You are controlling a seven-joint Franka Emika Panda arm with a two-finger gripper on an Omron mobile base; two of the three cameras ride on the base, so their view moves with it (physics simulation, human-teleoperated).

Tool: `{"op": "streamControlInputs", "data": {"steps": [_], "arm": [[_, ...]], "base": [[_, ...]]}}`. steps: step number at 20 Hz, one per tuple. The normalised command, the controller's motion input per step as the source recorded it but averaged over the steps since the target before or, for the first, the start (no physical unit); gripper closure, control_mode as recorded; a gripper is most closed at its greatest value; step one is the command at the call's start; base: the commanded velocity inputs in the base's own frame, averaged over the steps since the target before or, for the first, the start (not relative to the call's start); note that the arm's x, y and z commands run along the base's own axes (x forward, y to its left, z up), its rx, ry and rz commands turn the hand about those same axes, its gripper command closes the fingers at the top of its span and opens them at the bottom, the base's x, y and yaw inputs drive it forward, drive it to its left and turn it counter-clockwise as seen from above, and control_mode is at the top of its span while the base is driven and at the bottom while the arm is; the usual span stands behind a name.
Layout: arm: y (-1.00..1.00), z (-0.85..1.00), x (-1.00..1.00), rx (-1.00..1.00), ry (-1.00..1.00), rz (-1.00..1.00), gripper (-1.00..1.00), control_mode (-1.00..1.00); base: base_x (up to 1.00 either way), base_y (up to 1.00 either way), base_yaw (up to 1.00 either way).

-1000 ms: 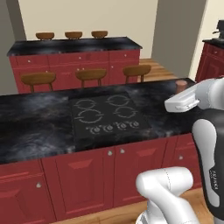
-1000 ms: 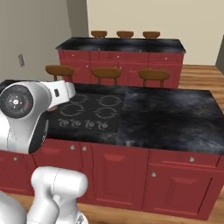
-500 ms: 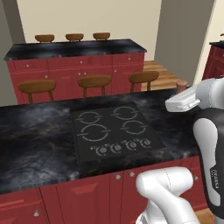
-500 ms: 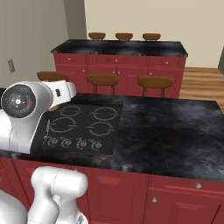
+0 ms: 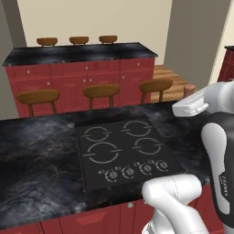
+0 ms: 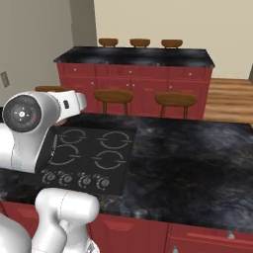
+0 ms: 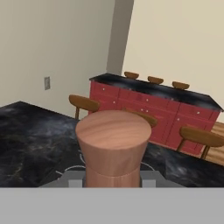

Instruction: Take 2 condiments from the cabinet and move them on the counter near the stove.Make sure the condiments are lined up with each other, next to each other.

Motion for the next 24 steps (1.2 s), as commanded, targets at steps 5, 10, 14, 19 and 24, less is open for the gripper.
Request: {"op": "streamControlInputs", "data": {"steps": [5,10,14,19,24], "arm": [[0.0,0.0,0.0,0.0,0.0,0.0,1.0,1.0],[0.0,0.0,0.0,0.0,0.0,0.0,1.0,1.0],[-0.3,-0.27,0.04,0.0,0.0,0.09,1.0,-1.0],[-0.89,-0.67,0.18,0.01,0.02,0.27,1.0,-1.0],[-0.9,-0.75,0.32,0.16,0.06,0.41,1.0,-1.0]], "base": [[0.0,0.01,0.0],[0.03,0.0,0.0],[0.03,0.0,0.01],[0.0,0.0,0.0],[0.0,0.0,0.0]]}}
